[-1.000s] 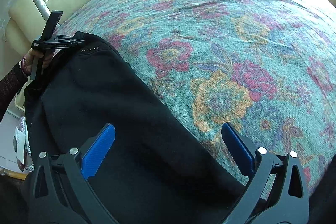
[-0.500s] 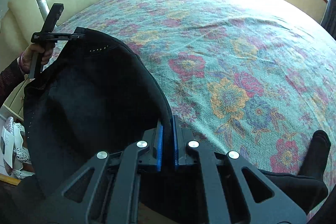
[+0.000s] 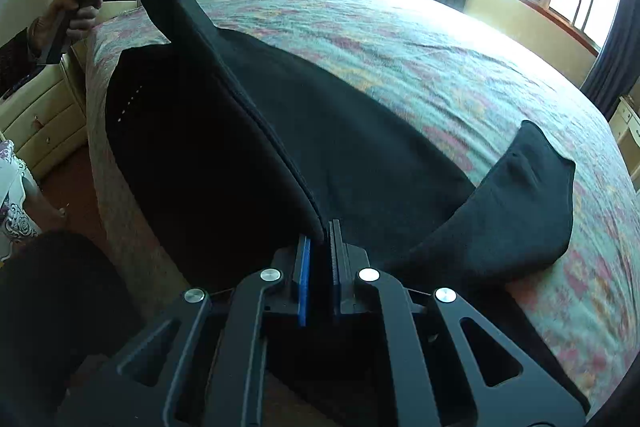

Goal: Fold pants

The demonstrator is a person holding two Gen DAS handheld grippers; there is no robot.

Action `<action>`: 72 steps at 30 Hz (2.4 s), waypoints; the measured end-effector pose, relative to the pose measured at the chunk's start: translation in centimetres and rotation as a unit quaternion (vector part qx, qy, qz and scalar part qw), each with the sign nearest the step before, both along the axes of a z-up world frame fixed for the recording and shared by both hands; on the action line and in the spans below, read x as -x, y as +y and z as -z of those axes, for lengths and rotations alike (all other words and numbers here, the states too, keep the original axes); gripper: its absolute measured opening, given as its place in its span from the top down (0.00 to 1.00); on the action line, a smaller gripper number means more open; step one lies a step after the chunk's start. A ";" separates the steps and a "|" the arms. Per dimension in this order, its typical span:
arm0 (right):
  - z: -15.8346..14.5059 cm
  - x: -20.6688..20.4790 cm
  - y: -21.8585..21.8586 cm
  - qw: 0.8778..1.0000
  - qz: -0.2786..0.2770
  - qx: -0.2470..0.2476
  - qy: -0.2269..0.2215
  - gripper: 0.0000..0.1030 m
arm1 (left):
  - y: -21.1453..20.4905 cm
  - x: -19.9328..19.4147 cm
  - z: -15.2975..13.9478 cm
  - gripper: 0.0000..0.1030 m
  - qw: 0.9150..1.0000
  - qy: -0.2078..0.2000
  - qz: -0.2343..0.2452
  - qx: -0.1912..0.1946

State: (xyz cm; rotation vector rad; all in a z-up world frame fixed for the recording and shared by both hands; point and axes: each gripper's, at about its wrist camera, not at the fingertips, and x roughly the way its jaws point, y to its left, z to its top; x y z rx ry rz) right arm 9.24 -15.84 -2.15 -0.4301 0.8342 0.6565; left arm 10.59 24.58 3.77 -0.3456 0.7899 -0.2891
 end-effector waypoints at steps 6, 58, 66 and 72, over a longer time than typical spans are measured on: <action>3.3 1.7 -0.1 1.000 0.028 -0.001 0.012 0.87 | 0.8 3.9 7.9 0.77 0.996 0.086 -0.037 -0.003; 2.6 -1.5 -14.0 0.850 0.369 -0.337 0.166 0.88 | 1.8 6.9 9.5 0.80 0.939 0.110 -0.280 0.168; 7.3 1.0 -15.2 0.831 0.376 -0.355 0.206 0.89 | 3.5 9.4 11.8 0.80 0.936 0.091 -0.284 0.185; 4.5 2.2 -16.8 0.841 0.386 -0.330 0.186 0.51 | 4.0 11.5 10.3 0.72 0.950 0.044 -0.262 0.161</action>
